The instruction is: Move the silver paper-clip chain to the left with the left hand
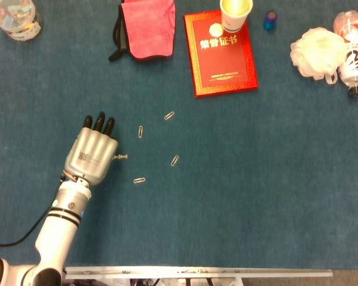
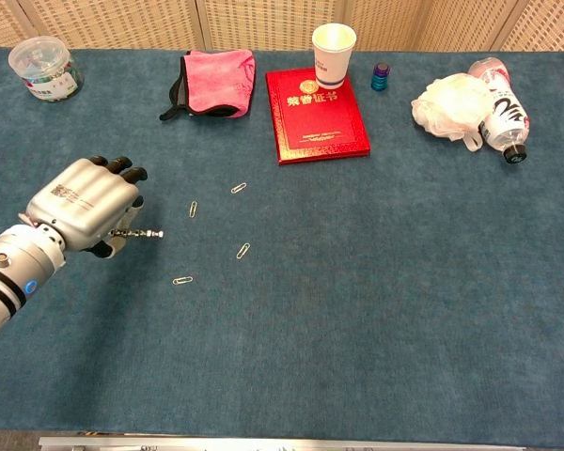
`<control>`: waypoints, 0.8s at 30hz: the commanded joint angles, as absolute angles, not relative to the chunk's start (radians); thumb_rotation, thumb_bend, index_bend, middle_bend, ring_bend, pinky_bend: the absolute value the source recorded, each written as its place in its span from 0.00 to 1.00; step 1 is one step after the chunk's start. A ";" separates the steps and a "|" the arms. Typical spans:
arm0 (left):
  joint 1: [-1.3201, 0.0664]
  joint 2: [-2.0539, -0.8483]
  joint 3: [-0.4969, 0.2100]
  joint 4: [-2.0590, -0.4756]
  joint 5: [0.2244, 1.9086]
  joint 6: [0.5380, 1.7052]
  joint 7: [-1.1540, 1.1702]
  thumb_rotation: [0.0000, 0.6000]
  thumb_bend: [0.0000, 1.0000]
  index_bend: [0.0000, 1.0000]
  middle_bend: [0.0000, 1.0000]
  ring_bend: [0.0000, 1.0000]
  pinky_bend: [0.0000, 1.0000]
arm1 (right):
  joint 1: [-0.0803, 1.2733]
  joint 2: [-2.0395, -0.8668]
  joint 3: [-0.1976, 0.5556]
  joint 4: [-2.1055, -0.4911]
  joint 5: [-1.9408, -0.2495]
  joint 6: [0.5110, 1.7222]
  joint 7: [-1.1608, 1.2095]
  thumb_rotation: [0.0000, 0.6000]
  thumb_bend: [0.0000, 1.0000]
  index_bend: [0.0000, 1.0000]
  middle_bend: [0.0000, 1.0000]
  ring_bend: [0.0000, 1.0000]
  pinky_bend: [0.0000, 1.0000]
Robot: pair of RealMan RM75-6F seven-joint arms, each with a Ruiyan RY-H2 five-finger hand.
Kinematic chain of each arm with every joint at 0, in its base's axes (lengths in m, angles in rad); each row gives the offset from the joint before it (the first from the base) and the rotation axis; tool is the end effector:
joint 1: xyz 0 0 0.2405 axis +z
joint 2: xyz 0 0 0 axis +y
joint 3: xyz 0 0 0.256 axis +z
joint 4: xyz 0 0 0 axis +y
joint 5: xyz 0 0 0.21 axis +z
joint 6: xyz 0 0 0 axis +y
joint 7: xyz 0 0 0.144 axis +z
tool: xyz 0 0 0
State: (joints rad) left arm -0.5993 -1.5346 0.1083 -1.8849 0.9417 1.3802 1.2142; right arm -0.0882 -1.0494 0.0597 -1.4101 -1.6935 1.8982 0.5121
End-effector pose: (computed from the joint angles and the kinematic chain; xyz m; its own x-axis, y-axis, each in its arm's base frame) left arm -0.1751 0.2243 -0.0121 0.8637 0.2100 0.4583 0.5041 -0.3688 -0.7810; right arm -0.3196 -0.1172 0.2377 0.1324 0.2608 0.9563 -0.9622 -0.1979 0.1872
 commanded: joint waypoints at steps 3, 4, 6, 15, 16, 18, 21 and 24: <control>-0.583 -1.528 0.164 -1.943 0.989 1.426 1.296 1.00 0.33 0.58 0.17 0.10 0.19 | -0.093 -1.049 0.061 -1.408 -1.695 1.911 0.517 1.00 0.97 0.49 0.43 0.37 0.44; -0.580 -1.528 0.172 -1.950 0.998 1.430 1.306 1.00 0.33 0.58 0.17 0.10 0.19 | -0.094 -1.049 0.061 -1.407 -1.695 1.913 0.519 1.00 0.97 0.49 0.43 0.37 0.44; -0.573 -1.531 0.190 -1.965 1.021 1.441 1.326 1.00 0.33 0.58 0.17 0.10 0.19 | -0.097 -1.049 0.062 -1.405 -1.694 1.919 0.523 1.00 0.97 0.49 0.43 0.37 0.44; -0.540 -1.562 0.243 -2.005 1.082 1.468 1.419 1.00 0.33 0.58 0.17 0.10 0.19 | -0.111 -1.048 0.069 -1.396 -1.685 1.946 0.545 1.00 0.97 0.49 0.43 0.37 0.44; -0.538 -1.567 0.243 -2.004 1.082 1.467 1.426 1.00 0.33 0.58 0.17 0.10 0.19 | -0.112 -1.048 0.069 -1.395 -1.685 1.948 0.547 1.00 0.97 0.49 0.43 0.37 0.44; -0.536 -1.579 0.233 -1.998 1.071 1.462 1.435 1.00 0.33 0.58 0.17 0.10 0.19 | -0.114 -1.048 0.069 -1.393 -1.685 1.952 0.550 1.00 0.97 0.49 0.43 0.37 0.44; -0.536 -1.595 0.214 -1.982 1.050 1.448 1.440 1.00 0.33 0.58 0.17 0.10 0.19 | -0.117 -1.048 0.070 -1.391 -1.685 1.958 0.554 1.00 0.97 0.49 0.43 0.37 0.44; -0.539 -1.611 0.195 -1.964 1.024 1.430 1.439 1.00 0.33 0.59 0.17 0.10 0.19 | -0.121 -1.047 0.072 -1.390 -1.683 1.965 0.558 1.00 0.97 0.49 0.43 0.37 0.44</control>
State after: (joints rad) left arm -0.5376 -1.6032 0.2038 -1.9724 1.0348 1.4386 1.4390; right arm -0.1203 -1.0473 0.0720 -1.3898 -1.6834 1.9646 0.5580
